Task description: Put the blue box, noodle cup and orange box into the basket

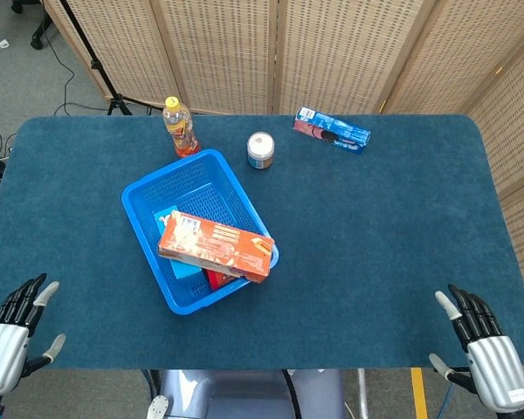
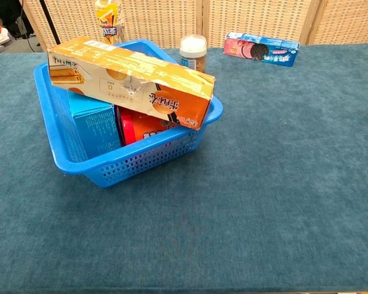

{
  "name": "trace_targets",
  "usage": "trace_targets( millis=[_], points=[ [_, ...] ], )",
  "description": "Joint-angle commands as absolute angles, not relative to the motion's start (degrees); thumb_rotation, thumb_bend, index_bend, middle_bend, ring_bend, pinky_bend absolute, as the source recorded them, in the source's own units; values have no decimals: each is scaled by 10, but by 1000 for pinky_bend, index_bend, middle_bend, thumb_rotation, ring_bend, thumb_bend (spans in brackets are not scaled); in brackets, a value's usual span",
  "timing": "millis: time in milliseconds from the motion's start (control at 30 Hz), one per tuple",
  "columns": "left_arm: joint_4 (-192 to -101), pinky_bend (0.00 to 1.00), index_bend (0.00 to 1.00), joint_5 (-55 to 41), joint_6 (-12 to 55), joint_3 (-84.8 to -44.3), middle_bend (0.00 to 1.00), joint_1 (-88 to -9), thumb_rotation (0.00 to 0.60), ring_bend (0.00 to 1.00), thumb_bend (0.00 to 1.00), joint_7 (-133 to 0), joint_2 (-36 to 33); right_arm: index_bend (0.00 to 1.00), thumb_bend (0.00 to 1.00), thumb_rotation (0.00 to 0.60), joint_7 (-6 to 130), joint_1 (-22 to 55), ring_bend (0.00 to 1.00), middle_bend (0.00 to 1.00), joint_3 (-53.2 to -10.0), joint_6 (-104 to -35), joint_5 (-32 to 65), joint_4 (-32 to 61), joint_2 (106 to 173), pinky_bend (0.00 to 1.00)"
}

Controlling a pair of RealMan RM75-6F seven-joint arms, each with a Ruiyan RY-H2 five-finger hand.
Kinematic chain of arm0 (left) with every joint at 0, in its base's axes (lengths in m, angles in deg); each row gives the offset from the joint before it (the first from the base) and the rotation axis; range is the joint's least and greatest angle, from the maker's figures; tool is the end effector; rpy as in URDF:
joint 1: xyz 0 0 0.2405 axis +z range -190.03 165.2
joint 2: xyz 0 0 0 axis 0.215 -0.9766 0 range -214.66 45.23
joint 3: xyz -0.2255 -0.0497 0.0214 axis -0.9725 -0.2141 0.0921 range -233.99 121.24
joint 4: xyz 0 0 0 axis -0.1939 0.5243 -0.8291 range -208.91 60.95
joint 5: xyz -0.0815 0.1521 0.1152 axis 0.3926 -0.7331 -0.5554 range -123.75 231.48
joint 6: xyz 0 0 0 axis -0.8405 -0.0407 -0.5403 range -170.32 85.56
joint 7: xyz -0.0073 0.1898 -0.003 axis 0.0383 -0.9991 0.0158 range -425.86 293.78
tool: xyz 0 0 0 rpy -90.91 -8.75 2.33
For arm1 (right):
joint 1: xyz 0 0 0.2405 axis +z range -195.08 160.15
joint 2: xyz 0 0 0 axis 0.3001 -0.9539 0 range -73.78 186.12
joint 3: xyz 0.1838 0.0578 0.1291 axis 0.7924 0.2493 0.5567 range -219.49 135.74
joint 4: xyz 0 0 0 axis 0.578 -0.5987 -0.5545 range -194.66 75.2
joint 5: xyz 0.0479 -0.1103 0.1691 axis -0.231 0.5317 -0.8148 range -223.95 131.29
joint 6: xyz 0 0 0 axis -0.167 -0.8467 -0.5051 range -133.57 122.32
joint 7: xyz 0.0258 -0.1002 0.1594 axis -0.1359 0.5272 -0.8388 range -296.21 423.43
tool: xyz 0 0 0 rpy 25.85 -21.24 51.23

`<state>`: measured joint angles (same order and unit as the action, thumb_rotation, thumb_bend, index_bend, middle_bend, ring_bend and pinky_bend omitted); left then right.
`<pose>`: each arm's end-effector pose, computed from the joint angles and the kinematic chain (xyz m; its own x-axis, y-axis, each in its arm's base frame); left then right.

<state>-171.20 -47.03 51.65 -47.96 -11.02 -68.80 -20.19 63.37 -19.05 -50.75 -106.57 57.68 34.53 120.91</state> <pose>-0.2506 0.1505 0.1219 0.3429 0.0764 0.9362 0.9323 -0.1498 -0.3293 -0.2442 -0.1463 0.1398 0.3131 0.0219 0.9495 -0.9286 -0.2025 0.3109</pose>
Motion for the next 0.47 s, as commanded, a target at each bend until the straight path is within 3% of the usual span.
trace_targets(
  millis=[33, 467],
  points=[
    [-1710, 126, 76, -469, 520, -484, 0, -108, 600, 5, 300, -691, -203, 34, 207, 600, 633, -201, 0, 0, -498, -1075, 584, 324, 1224, 68],
    [-1710, 127, 76, -488, 531, -484, 0, -97, 600, 5, 300, -710, -199, 34, 207, 600, 597, -201, 0, 0, -486, -1058, 574, 310, 1237, 68]
  ],
)
